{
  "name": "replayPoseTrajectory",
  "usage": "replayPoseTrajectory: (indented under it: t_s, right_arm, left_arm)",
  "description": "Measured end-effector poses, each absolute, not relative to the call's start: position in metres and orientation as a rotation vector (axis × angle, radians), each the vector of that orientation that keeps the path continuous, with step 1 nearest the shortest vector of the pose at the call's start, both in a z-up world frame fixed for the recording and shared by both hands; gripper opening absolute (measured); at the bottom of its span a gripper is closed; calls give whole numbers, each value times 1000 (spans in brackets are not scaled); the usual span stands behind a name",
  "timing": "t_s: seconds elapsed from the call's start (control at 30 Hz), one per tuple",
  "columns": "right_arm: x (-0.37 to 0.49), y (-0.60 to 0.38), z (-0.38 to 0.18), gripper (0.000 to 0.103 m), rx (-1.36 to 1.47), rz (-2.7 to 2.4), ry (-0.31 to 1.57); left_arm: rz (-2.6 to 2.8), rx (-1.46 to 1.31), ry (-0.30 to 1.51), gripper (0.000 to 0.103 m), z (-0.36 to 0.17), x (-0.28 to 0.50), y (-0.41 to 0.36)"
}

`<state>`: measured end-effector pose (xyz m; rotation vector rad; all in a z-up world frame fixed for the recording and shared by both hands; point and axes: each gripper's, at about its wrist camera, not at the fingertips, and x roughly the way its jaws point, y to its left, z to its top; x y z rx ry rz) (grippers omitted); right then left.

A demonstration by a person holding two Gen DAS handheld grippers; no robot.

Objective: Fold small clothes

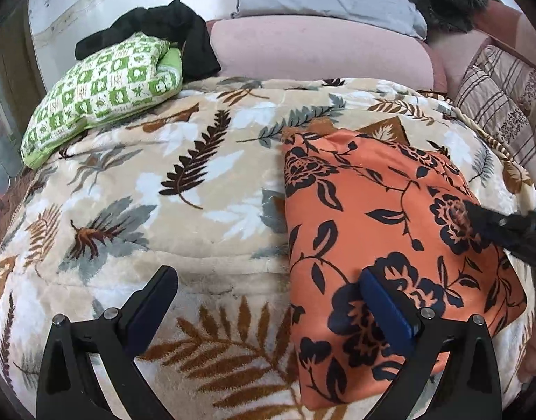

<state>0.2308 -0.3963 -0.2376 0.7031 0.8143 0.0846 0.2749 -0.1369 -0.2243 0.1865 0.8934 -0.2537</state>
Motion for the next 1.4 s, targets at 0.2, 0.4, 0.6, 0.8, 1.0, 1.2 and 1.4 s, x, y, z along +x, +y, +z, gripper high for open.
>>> replayPoseTrajectory:
  t_s: [0.2,0.4,0.6,0.8,1.0,1.2,1.4]
  right_arm:
    - [245,-402,-258,30,720,68,844]
    - [241,-393,-235,30,627,59,791]
    - [258,-394,-251,31,642,-12,864]
    - [260,-401,-254,31,693,16,874]
    - [235,-409,-234,64,707,50,803]
    - [198,-423,-205,79,720,76,630]
    - [209,-419,-215,77,754,94,720]
  left_arm:
    - [-247,182,902,103,-230,281,-139]
    - [-238,183,905,103,-230,281,-140]
    - [-228,214,883,103,-233,280,-144]
    - [-196,211,887,103,-232,278,-146]
    - [-182,235,882,103,-224,268,-146]
    - [-172,237,869,103,-217,262,-139]
    - [-206,97,932,103,-212,281,-116]
